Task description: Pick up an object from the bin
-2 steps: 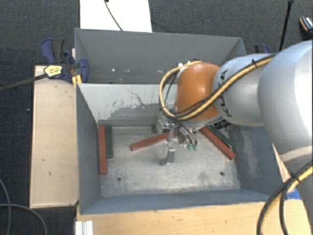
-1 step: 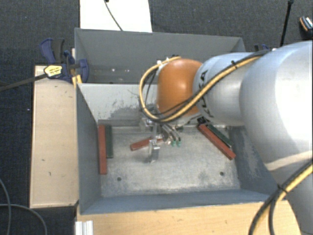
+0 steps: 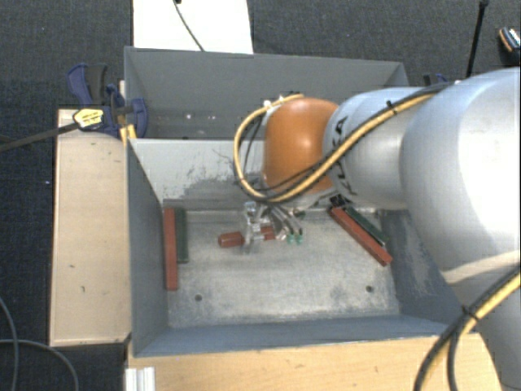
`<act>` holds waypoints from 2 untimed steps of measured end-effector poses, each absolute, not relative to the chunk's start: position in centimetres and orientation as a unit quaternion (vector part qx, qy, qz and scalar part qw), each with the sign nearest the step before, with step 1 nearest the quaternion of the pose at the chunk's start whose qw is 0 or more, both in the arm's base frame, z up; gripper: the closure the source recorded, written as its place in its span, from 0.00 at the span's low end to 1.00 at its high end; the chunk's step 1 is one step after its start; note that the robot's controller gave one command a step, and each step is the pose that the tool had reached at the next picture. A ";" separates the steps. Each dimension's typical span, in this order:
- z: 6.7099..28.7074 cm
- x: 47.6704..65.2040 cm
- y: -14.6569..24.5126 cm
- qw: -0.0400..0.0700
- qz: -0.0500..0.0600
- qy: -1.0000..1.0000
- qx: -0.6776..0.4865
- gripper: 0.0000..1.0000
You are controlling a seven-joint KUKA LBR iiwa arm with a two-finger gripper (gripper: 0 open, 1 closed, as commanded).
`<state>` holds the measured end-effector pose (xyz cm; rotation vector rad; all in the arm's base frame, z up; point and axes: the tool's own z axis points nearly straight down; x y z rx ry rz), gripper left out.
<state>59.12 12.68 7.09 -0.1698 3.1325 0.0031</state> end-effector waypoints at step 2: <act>21.6 58.2 11.1 0.004 0.000 0.996 -0.093 1.00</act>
Offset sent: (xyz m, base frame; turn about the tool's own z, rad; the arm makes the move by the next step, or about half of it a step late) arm -0.0164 -0.0103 0.1010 -0.0418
